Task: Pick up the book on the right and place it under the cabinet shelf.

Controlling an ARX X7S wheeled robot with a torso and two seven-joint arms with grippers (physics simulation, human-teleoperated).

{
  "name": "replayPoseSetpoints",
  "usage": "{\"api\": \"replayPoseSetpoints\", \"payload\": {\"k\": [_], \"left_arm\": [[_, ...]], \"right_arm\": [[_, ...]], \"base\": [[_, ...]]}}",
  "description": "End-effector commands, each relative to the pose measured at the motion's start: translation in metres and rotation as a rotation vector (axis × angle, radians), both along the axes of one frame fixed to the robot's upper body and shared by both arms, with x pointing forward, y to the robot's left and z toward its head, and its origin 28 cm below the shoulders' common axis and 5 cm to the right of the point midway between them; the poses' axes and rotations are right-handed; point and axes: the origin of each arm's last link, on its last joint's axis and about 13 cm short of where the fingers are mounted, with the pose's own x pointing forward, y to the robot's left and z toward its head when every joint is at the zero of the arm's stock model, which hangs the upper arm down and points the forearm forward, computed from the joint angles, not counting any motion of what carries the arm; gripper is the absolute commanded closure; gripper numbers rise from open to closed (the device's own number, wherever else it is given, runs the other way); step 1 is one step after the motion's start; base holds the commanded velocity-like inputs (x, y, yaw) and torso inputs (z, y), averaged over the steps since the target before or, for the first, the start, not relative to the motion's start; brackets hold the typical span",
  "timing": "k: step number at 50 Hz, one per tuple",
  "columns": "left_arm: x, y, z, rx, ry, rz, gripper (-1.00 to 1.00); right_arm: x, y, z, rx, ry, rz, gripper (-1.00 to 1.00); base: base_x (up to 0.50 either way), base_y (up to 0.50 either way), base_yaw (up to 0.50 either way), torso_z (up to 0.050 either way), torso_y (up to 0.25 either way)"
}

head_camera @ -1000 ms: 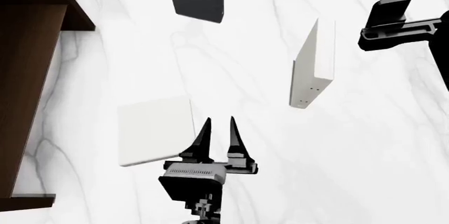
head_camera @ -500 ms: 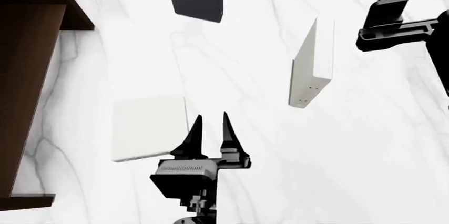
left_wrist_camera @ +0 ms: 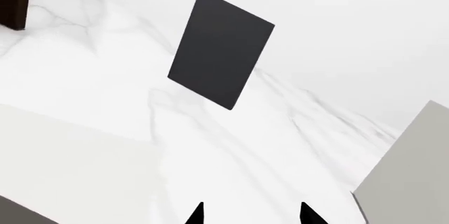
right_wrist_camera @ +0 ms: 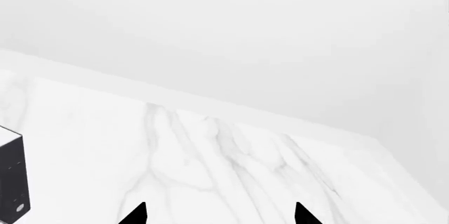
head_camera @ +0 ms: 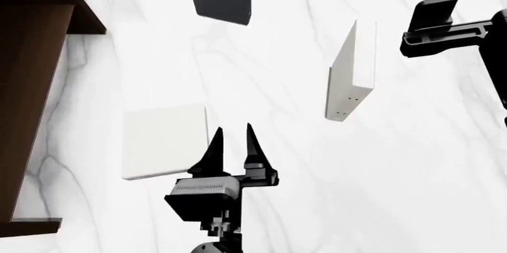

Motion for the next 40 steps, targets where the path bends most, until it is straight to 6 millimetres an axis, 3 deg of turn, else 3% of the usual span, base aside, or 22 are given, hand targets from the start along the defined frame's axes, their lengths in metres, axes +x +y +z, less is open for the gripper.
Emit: {"api": "replayPoseSetpoints", "payload": {"k": [1, 40], "left_arm": [[0.02, 0.082, -0.066, -0.245, 0.496, 0.489, -1.0], [0.018, 0.117, -0.071, -0.364, 0.535, 0.623, -1.0]], "right_arm": [[-0.002, 0.0, 0.003, -0.007, -0.009, -0.004, -1.0], [0.0, 0.002, -0.003, -0.002, 0.004, -0.002, -1.0]], "base": [[0.0, 0.0, 0.0, 0.0, -0.012], [0.0, 0.0, 0.0, -0.003, -0.006]]}}
